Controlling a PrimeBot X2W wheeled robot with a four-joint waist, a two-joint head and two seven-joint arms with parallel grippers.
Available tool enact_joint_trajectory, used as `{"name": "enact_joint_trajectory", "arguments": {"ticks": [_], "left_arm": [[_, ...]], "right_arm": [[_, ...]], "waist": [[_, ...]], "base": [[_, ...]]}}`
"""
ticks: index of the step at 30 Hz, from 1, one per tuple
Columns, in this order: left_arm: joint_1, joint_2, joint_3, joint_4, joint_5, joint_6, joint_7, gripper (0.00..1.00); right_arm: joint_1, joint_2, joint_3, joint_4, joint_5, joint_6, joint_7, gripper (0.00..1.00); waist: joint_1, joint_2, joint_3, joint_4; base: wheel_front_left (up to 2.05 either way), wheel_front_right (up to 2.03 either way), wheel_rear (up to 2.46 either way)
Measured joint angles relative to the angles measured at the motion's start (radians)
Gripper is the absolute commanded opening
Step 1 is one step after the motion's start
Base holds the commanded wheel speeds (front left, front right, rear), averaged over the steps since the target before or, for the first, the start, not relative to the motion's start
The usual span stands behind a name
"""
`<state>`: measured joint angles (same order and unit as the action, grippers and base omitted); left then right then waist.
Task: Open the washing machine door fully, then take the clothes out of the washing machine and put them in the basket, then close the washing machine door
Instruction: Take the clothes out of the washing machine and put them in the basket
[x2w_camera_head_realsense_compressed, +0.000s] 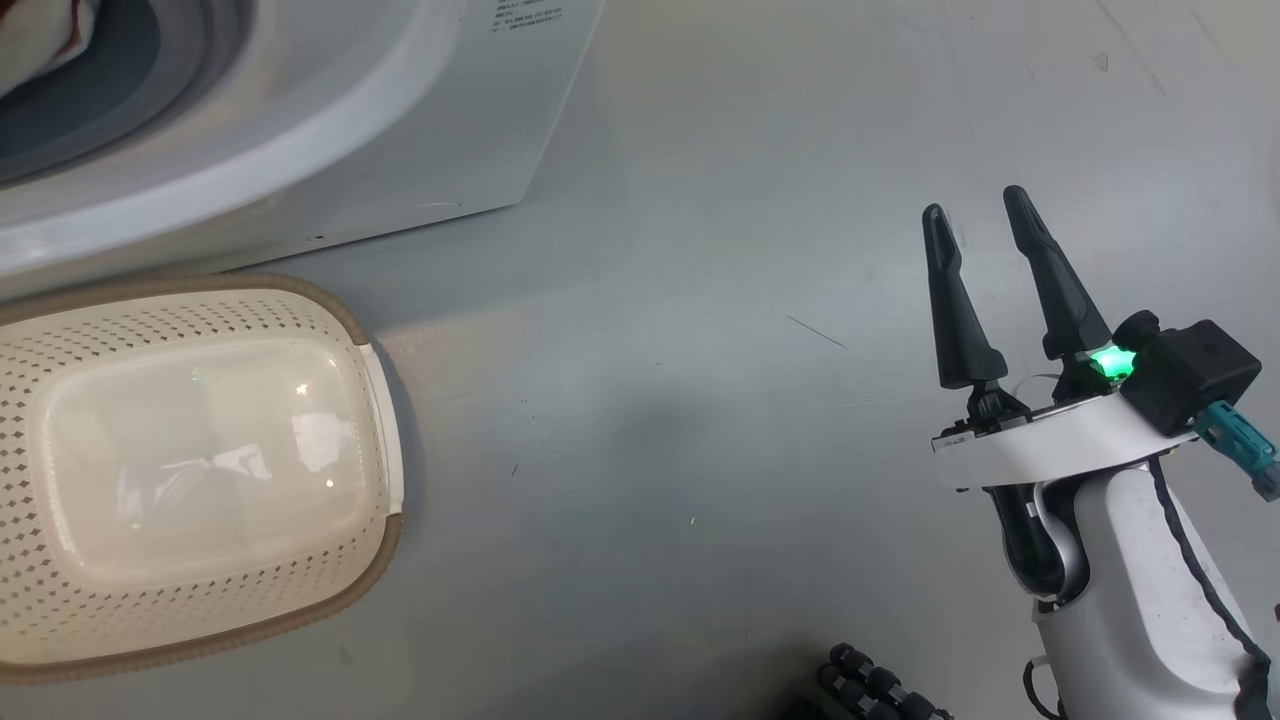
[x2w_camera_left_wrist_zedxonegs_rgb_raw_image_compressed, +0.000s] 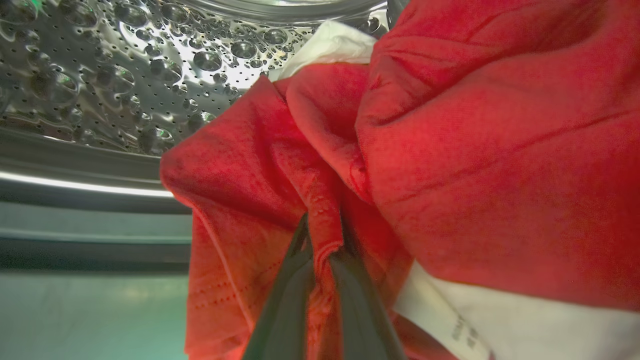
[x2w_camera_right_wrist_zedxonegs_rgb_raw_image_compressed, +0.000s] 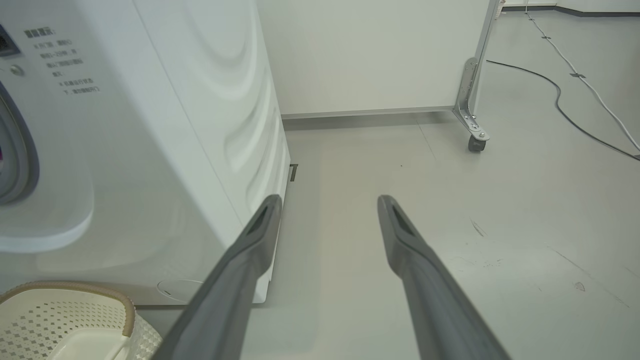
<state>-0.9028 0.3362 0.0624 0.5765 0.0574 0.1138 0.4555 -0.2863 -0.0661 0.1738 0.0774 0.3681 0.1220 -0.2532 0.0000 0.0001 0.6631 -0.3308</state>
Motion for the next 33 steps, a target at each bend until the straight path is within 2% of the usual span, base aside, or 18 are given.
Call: {"name": "enact_joint_trajectory", "arguments": {"ticks": [11, 18, 27, 33], "left_arm": [[0.001, -0.013, 0.005, 0.041, -0.014, 0.0, -0.08, 0.0], [0.007, -0.062, 0.006, 0.054, -0.041, 0.0, -0.162, 0.0], [0.09, -0.104, 0.009, 0.085, -0.076, -0.002, -0.268, 0.0], [0.161, -0.148, 0.004, 0.092, -0.104, -0.032, -0.359, 0.0]], "right_arm": [[-0.002, -0.005, -0.012, 0.014, -0.002, 0.0, 0.0, 1.0], [-0.002, -0.014, -0.026, 0.022, -0.009, 0.0, 0.0, 1.0], [0.004, -0.031, -0.039, 0.033, -0.021, 0.0, 0.0, 1.0], [0.03, -0.036, -0.045, 0.045, -0.037, 0.0, 0.0, 1.0]], "waist": [[0.0, -0.0001, -0.039, 0.011], [0.0, 0.0, -0.082, 0.026], [0.0, 0.0, -0.156, 0.055], [0.0, 0.0, -0.216, 0.077]], "base": [[0.0, 0.0, 0.0], [0.0, 0.0, 0.0], [0.0, 0.0, 0.0], [0.0, 0.0, 0.0]]}}
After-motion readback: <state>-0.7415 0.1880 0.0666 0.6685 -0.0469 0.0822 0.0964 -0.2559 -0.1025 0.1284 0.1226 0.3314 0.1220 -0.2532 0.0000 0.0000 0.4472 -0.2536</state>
